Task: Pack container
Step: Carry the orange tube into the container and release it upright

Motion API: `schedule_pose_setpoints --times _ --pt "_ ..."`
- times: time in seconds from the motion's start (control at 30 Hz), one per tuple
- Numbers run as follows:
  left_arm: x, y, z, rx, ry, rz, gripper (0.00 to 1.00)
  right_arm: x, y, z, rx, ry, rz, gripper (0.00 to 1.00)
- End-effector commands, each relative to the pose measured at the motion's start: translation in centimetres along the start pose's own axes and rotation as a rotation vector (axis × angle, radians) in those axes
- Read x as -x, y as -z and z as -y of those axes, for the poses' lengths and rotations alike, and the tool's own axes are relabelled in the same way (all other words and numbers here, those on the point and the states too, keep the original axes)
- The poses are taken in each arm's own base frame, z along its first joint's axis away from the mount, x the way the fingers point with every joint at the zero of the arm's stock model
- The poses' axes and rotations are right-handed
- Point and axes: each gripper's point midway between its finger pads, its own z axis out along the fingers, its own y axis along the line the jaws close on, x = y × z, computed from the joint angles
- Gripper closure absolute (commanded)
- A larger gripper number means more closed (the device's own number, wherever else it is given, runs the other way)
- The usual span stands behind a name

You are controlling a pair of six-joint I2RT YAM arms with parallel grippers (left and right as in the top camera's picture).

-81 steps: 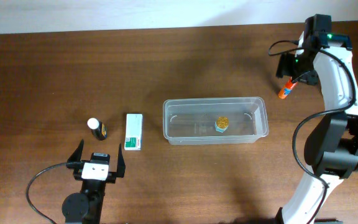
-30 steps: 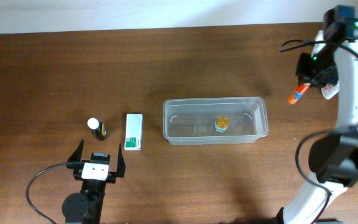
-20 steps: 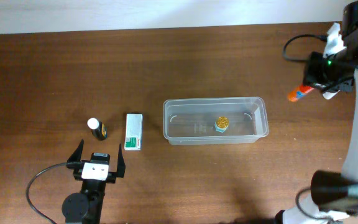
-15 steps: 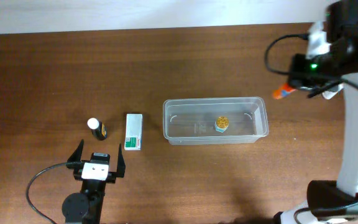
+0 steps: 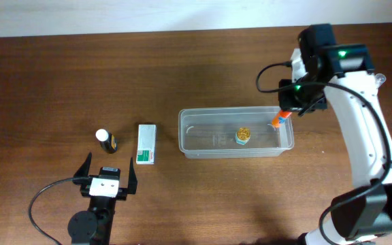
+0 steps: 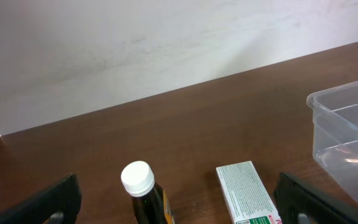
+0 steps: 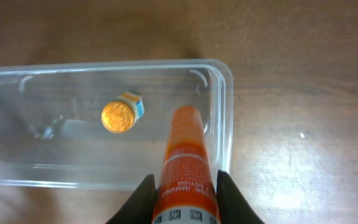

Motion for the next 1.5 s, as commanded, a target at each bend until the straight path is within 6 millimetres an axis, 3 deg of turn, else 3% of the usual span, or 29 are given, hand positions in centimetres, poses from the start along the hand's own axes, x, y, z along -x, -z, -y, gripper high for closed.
schedule_pose_setpoints --times 0.0,0.23,0.47,0.87,1.2,1.3,1.47 --pt "0.1 0.1 0.4 -0.023 -0.005 0.003 0.01 -0.6 -2.4 0.1 -0.007 -0.003 -0.024 0.79" --pt "0.1 0.1 0.4 -0.022 -0.005 0.003 0.0 -0.8 -5.5 0.4 -0.007 -0.003 -0.022 0.79" --pt "0.1 0.1 0.4 -0.023 -0.005 0.003 0.01 -0.6 -6.9 0.5 -0.006 -0.002 -0.012 0.73" --pt "0.1 0.1 0.4 -0.023 -0.005 0.003 0.01 0.1 -7.5 0.4 -0.002 -0.001 0.011 0.73" --pt "0.1 0.1 0.4 -0.023 -0.005 0.003 0.01 0.0 -9.4 0.6 -0.01 -0.004 -0.033 0.73" --pt "0.1 0.1 0.4 -0.023 -0.005 0.003 0.01 0.4 -9.3 0.5 -0.008 -0.003 -0.019 0.64" --pt "0.1 0.1 0.4 -0.022 -0.005 0.003 0.01 1.2 -8.7 0.4 -0.004 -0.001 0.005 0.61"
